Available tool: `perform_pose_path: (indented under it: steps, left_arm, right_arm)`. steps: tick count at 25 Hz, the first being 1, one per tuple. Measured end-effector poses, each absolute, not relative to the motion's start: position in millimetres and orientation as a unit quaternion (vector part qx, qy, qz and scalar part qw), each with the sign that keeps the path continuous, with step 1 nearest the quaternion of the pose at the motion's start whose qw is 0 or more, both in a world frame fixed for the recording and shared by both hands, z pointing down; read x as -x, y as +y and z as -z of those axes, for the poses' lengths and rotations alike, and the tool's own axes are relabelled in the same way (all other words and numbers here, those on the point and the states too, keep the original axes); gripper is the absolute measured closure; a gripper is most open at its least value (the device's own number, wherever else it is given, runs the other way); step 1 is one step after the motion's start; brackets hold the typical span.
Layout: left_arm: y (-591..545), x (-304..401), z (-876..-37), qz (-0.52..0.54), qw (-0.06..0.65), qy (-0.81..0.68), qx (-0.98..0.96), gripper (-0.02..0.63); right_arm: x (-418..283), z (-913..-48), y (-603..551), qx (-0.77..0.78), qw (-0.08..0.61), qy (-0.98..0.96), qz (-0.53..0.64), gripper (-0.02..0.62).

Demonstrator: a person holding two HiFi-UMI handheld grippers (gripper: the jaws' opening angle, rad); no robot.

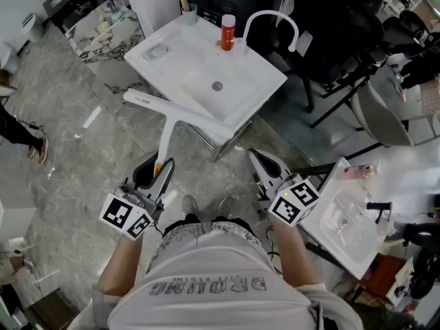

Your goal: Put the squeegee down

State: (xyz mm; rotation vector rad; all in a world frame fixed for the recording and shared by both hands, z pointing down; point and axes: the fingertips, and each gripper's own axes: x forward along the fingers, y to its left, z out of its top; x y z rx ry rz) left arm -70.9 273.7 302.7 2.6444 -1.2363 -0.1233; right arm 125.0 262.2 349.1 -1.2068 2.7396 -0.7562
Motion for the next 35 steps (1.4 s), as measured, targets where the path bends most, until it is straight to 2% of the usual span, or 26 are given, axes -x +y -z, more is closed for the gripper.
perform_pose_path:
  steps: [35]
  left_arm:
    - [273.2, 37.4, -308.2, 0.04, 0.108, -0.446, -0.887, 0.476]
  right_arm:
    - [-150.5, -354.0, 247.9, 0.359, 0.03, 0.898, 0.251, 0.589]
